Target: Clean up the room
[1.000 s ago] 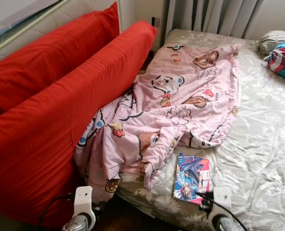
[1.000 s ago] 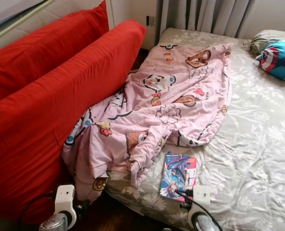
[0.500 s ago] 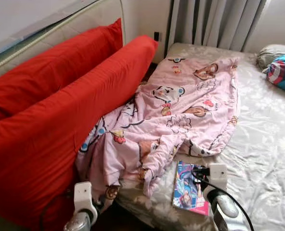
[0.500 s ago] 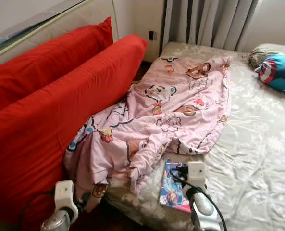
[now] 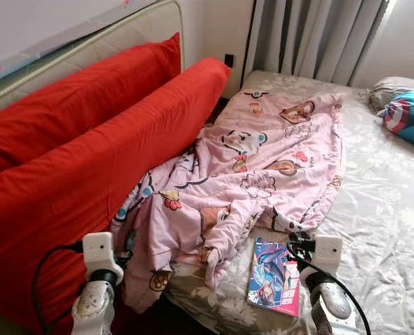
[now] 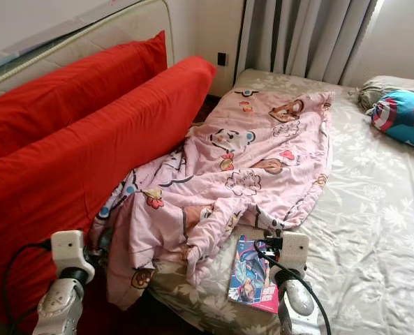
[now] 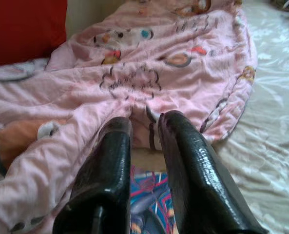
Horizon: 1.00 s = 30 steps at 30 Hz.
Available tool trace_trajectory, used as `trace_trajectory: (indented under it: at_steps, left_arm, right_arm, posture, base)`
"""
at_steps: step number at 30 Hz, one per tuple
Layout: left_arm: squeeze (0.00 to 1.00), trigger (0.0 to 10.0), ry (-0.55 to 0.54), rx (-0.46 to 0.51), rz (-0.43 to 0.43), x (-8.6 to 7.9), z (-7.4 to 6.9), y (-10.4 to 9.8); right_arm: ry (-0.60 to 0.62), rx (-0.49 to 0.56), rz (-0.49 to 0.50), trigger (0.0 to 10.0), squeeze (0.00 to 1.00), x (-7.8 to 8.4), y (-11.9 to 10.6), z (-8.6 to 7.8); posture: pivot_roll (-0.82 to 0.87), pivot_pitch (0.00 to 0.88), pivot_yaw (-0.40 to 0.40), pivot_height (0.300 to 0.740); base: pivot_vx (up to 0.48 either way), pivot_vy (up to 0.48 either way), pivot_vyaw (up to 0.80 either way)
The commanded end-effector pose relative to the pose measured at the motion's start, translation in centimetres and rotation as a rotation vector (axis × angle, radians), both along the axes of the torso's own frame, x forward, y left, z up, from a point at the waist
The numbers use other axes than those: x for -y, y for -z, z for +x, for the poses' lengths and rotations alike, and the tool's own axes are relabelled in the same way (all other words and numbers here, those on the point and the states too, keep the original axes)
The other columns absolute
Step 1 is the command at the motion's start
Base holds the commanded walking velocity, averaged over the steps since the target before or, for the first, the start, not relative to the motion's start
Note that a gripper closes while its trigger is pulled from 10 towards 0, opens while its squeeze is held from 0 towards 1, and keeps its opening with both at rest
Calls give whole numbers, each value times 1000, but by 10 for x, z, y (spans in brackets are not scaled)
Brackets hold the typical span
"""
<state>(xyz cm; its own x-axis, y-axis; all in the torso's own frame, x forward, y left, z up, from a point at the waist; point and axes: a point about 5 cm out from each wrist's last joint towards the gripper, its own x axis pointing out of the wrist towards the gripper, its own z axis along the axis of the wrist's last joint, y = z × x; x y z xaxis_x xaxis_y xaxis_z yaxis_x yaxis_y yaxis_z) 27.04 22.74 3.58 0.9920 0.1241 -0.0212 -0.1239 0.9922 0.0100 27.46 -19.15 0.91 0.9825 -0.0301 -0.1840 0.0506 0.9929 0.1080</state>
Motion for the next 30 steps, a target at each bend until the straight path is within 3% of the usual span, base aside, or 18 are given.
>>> trace_trajectory:
  at_steps: [1, 8, 15, 22, 30]
  left_arm:
    - [0, 10000, -1, 2, 0, -4, -3, -1]
    - [0, 10000, 14, 36, -3, 1, 4, -11]
    - [0, 10000, 27, 86, 18, 6, -1, -21]
    - [0, 10000, 38, 70, 23, 5, -17, -24]
    - [0, 10000, 62, 49, 7, 14, -15, -24]
  right_arm:
    - [31, 44, 6, 10000, 0, 3, -7, 3]
    - [23, 108, 0, 10000, 0, 3, -18, 6]
    - [-35, 116, 8, 10000, 0, -17, -21, 12]
    - [-17, 135, -22, 10000, 0, -14, -25, 7]
    - [11, 104, -46, 10000, 0, -4, -22, 2]
  posture:
    - [13, 83, 3, 740]
    - [22, 136, -2, 740]
    - [75, 189, -18, 740]
    - [53, 248, 6, 740]
    - [23, 252, 6, 715]
  base:
    - [0, 0, 0]
    - [0, 0, 0]
    - [0, 0, 0]
    - [0, 0, 0]
    - [0, 0, 0]
